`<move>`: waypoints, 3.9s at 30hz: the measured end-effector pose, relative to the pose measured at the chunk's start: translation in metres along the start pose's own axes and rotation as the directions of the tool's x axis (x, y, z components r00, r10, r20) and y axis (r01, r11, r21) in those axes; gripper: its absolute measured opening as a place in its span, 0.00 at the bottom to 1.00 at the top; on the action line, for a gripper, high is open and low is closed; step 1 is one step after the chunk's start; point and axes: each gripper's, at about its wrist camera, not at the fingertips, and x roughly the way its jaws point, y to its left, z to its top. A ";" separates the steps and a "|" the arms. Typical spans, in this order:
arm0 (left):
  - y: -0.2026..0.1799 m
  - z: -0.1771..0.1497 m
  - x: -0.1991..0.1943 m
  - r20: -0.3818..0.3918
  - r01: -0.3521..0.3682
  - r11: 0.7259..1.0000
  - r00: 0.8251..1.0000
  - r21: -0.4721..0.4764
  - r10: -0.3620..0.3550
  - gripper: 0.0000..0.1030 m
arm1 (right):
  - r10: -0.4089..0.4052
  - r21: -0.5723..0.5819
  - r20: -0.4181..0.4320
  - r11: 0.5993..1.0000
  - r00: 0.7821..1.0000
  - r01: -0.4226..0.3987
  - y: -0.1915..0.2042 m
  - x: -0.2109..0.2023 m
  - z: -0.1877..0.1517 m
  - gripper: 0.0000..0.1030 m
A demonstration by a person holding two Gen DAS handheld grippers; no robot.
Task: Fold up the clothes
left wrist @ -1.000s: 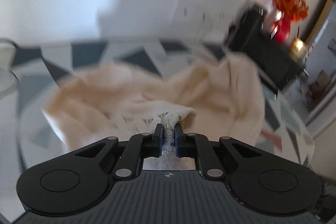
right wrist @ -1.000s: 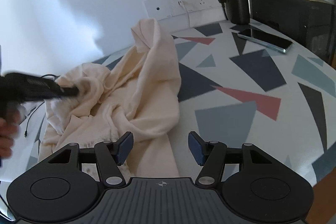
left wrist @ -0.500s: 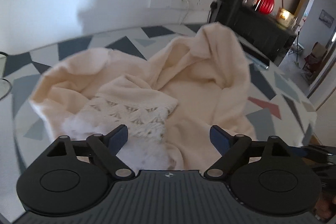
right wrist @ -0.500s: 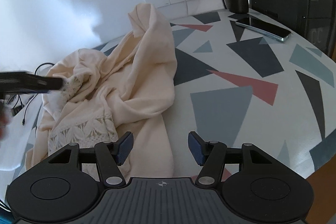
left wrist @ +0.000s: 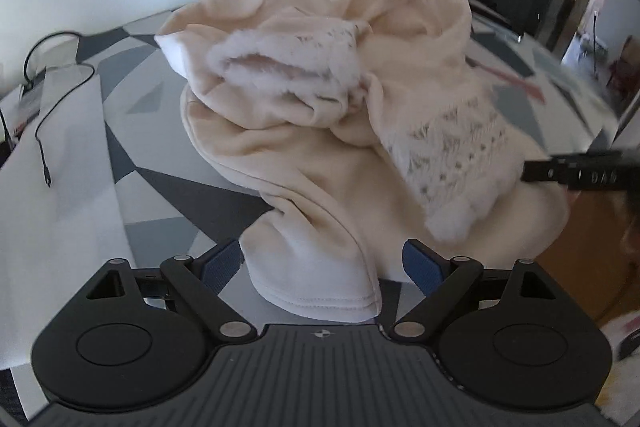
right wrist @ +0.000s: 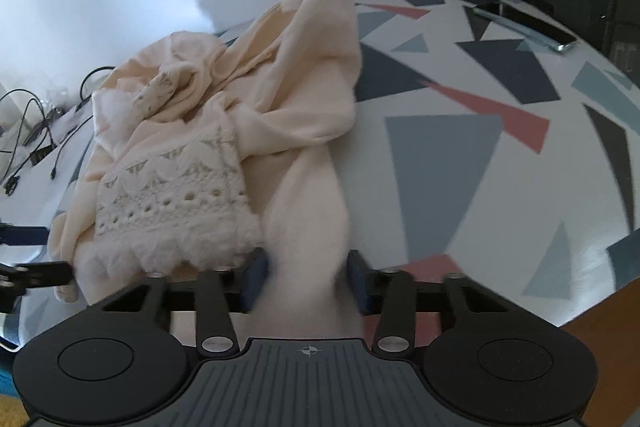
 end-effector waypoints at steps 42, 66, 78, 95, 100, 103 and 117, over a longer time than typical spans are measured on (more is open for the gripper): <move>0.072 -0.012 -0.005 -0.112 0.014 0.851 0.990 -0.525 -0.085 0.10 | -0.040 -0.011 0.033 0.999 0.999 0.040 -0.013 -0.023 -0.018 0.40; 0.069 0.008 -0.039 0.091 0.156 0.836 0.988 -0.527 -0.127 0.10 | -0.110 -0.222 0.067 0.967 0.992 0.123 0.024 -0.014 -0.047 0.53; 0.063 0.049 -0.052 0.262 0.291 0.803 0.949 -0.520 -0.175 0.09 | -0.108 -0.131 0.259 0.981 0.960 0.145 0.001 -0.021 0.036 0.11; 0.061 0.063 -0.038 0.266 0.348 0.783 0.934 -0.515 -0.240 0.09 | -0.189 -0.322 0.330 0.898 0.925 0.298 -0.006 -0.074 0.099 0.10; 0.076 0.004 -0.001 0.054 0.195 0.760 0.977 -0.620 -0.207 0.09 | -0.208 -0.361 0.071 0.906 0.975 0.220 -0.016 -0.050 0.020 0.26; 0.088 -0.019 0.004 0.018 0.127 0.734 0.988 -0.667 -0.154 0.09 | -0.238 -0.387 0.032 0.893 0.971 0.232 -0.013 -0.051 -0.018 0.43; 0.097 -0.031 -0.004 -0.093 -0.070 0.830 0.995 -0.553 0.022 0.09 | -0.093 -0.034 0.084 0.995 0.992 0.096 -0.051 -0.057 -0.014 0.41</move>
